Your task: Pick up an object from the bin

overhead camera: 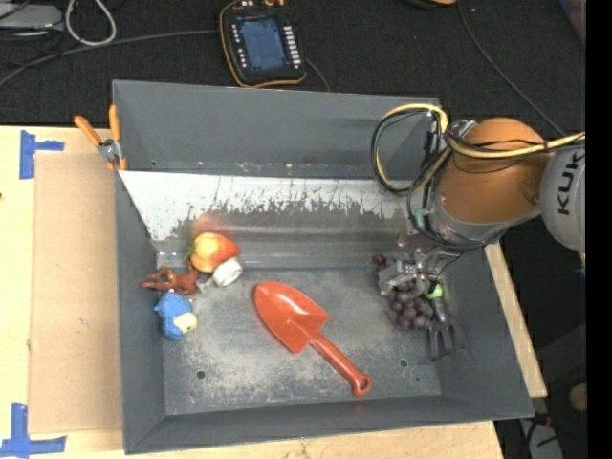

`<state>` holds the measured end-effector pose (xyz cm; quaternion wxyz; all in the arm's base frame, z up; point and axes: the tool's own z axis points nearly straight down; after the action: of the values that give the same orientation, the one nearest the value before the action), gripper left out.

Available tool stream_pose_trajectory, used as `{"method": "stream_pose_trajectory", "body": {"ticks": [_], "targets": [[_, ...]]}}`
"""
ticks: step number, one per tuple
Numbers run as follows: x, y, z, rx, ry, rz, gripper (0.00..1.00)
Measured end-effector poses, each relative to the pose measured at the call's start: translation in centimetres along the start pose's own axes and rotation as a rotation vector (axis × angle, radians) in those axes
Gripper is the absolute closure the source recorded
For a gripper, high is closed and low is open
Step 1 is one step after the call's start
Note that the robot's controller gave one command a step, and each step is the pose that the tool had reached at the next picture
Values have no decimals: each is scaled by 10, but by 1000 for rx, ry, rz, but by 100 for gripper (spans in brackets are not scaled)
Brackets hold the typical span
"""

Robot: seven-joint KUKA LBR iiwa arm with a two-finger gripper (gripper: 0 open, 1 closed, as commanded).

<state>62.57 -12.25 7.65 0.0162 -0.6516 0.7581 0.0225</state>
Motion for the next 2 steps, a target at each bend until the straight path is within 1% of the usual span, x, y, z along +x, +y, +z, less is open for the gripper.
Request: {"method": "stream_pose_trajectory", "body": {"ticks": [1,2], "targets": [[-8,10,-4,14,29,-14,100],[-5,10,-24,7,24,-6,100]]}}
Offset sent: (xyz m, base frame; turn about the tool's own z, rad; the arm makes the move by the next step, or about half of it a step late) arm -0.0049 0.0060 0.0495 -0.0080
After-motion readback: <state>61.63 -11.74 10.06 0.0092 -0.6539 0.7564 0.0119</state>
